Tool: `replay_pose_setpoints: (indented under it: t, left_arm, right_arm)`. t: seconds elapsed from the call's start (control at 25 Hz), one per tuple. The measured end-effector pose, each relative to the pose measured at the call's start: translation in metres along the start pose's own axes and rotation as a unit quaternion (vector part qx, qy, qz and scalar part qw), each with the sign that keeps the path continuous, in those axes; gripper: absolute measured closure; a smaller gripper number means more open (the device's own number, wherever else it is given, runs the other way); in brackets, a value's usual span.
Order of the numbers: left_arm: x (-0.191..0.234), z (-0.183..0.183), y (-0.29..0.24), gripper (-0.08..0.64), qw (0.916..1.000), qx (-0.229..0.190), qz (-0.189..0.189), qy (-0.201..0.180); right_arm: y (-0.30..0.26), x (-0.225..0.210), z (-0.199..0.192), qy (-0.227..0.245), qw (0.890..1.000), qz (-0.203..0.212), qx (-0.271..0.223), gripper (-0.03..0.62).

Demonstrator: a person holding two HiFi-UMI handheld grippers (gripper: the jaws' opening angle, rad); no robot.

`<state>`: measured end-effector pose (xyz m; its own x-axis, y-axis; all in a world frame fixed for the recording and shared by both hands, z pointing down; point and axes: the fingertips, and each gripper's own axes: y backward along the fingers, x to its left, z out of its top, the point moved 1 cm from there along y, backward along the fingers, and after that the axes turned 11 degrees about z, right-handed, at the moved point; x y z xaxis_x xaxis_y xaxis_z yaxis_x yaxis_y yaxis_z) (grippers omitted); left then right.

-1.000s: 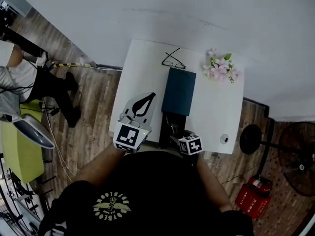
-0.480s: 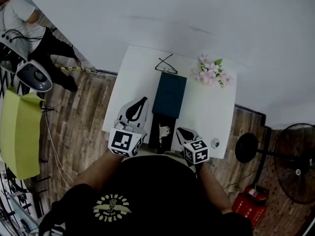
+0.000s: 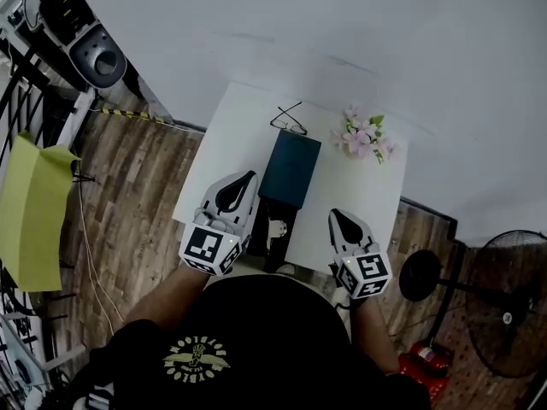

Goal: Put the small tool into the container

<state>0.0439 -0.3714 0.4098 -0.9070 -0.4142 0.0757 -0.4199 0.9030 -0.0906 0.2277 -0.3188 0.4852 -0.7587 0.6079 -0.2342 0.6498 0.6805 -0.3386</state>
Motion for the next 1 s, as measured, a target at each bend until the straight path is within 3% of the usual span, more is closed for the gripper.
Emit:
replay_pose_setpoints:
  t: [0.2, 0.4, 0.6, 0.8, 1.0]
  left_arm:
    - [-0.014, 0.027, 0.01, 0.554, 0.9998, -0.019, -0.008, -0.002]
    - [-0.025, 0.051, 0.017, 0.554, 0.9943, -0.05, 0.012, -0.094]
    - [-0.031, 0.07, 0.032, 0.554, 0.9932, -0.066, 0.015, -0.094]
    - [-0.039, 0.078, 0.043, 0.554, 0.9915, -0.069, 0.02, -0.109]
    - [-0.048, 0.082, 0.052, 0.554, 0.9902, -0.078, 0.021, -0.114]
  right_arm:
    - [0.029, 0.0, 0.052, 0.036, 0.998, 0.003, -0.057, 0.594]
    - [0.054, 0.011, 0.093, 0.067, 0.993, 0.006, -0.102, 0.594]
    - [0.073, 0.02, 0.119, 0.106, 0.987, 0.0, -0.124, 0.594]
    - [0.083, 0.022, 0.128, 0.116, 0.983, -0.003, -0.142, 0.594]
    - [0.087, 0.022, 0.114, 0.103, 0.985, -0.001, -0.136, 0.594]
